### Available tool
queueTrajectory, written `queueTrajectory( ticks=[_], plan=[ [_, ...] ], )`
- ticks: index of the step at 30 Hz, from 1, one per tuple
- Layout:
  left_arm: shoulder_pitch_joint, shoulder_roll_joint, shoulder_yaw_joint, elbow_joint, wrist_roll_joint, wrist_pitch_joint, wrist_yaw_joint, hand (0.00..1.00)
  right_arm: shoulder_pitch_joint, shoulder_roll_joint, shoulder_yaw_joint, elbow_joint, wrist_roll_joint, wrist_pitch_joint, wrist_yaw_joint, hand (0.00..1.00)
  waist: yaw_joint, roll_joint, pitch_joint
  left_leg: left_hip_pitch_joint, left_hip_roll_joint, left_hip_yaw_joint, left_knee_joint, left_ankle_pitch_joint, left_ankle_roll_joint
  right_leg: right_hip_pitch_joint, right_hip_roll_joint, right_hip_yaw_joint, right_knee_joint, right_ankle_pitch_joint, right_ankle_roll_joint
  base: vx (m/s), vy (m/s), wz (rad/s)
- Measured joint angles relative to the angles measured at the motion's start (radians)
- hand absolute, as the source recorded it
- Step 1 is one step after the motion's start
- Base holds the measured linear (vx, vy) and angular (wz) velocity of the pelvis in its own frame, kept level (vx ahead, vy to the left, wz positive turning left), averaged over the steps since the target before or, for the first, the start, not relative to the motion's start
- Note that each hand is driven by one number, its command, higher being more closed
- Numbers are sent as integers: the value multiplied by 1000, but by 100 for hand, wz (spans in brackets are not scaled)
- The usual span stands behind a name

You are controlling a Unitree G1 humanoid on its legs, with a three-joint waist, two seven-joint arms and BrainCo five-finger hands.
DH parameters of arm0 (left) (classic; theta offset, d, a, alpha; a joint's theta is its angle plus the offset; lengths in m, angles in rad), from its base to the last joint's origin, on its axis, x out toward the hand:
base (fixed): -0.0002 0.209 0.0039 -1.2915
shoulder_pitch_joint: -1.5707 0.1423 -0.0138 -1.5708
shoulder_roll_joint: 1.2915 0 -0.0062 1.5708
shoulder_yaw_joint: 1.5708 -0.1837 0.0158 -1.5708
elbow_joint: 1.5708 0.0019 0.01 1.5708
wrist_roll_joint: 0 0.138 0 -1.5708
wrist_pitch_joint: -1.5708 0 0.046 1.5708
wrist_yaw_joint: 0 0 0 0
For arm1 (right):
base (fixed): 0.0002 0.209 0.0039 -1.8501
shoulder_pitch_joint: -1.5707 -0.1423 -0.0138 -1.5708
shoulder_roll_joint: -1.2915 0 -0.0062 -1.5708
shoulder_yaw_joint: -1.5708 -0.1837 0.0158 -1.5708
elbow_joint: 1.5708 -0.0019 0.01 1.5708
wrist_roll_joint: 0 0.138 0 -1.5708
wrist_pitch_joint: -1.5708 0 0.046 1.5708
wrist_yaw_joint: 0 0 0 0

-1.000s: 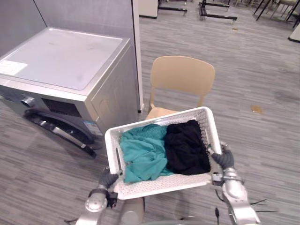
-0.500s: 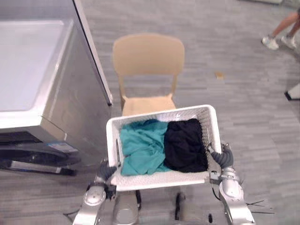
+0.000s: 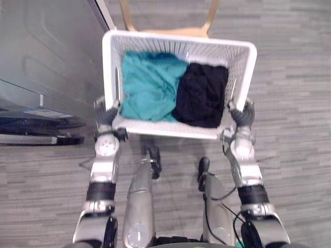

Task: Pick up the laundry basket with both hands and put the clothes into the washing machine.

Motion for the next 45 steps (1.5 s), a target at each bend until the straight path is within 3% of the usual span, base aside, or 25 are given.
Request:
queueTrajectory(
  ticks=[1, 4, 8, 14, 21, 26, 30, 33, 40, 42, 45],
  plan=[
    [-60, 17, 2, 31, -22, -9, -10, 0, -52, -5, -19, 21, 8, 0, -2, 0, 0, 1, 16, -12, 1, -1, 0, 8, 8, -10, 0, -3, -2, 5, 7, 42, -6, 0],
    [-186, 41, 13, 97, -101, -47, -57, 0, -158, -10, -57, 68, 69, -1, -20, 0, -3, 2, 26, -51, 4, -10, 4, 30, 38, -29, 2, -23, -18, 15, 14, 108, -7, 4],
    [-293, 32, 45, 189, -175, -121, -117, 0, -279, -27, -93, 183, 132, -3, -36, 0, -2, 3, 27, -61, 2, -38, 11, 32, 40, -17, 4, -54, -29, 15, 13, 138, -19, 6],
    [-306, 2, 43, 243, -185, -138, -197, 0, -310, -42, -121, 191, 177, -13, -36, 0, 1, 4, 27, -22, -12, -67, -25, 37, 31, 37, -1, -95, -49, 7, 0, 67, -36, 17],
    [-206, -29, 68, 199, -159, -110, -119, 0, -264, -26, -119, 164, 194, -25, -18, 0, 6, 4, 27, 51, -31, -95, -127, 83, -10, 87, 2, -113, -71, -6, -21, -30, -86, 13],
    [-42, -87, 131, 5, -83, -51, 33, 0, -40, -27, -172, -35, 194, -29, -20, 0, 5, 6, 26, 104, -34, -109, -157, 96, -19, 137, 2, -135, -67, -22, -42, 2, -80, 11],
    [100, -128, 178, -145, -48, -34, 81, 0, 104, -29, -209, -175, 166, -53, -23, 0, 7, 9, 24, 154, -37, -109, -168, 95, -21, 190, -2, -147, -68, -38, -42, 44, -34, 12],
    [238, -176, 176, -249, -47, -29, 79, 0, 251, -27, -210, -263, 126, -56, -15, 0, 28, 14, 21, 213, -42, -113, -186, 92, -26, 249, -5, -158, -70, -56, -45, 45, -48, 15],
    [654, -270, 51, -309, -63, -25, -58, 0, 645, 20, -182, -309, 5, -53, 82, 0, 28, 43, -93, 355, -88, -154, -248, 80, -44, 421, -38, -222, -98, -106, -42, 87, -43, 32],
    [732, -269, 36, -223, -63, -5, -126, 0, 726, 34, -175, -226, -27, -53, 121, 0, 26, 43, -160, 392, -93, -167, -265, 74, -52, 474, -37, -253, -125, -115, -38, 108, -62, 23],
    [759, -265, 32, -69, -61, 23, -194, 0, 756, 39, -152, -94, -47, -51, 160, 0, 26, 43, -198, 459, -105, -178, -293, 74, -52, 548, -37, -269, -151, -121, -35, 79, -52, 18]
  ],
)
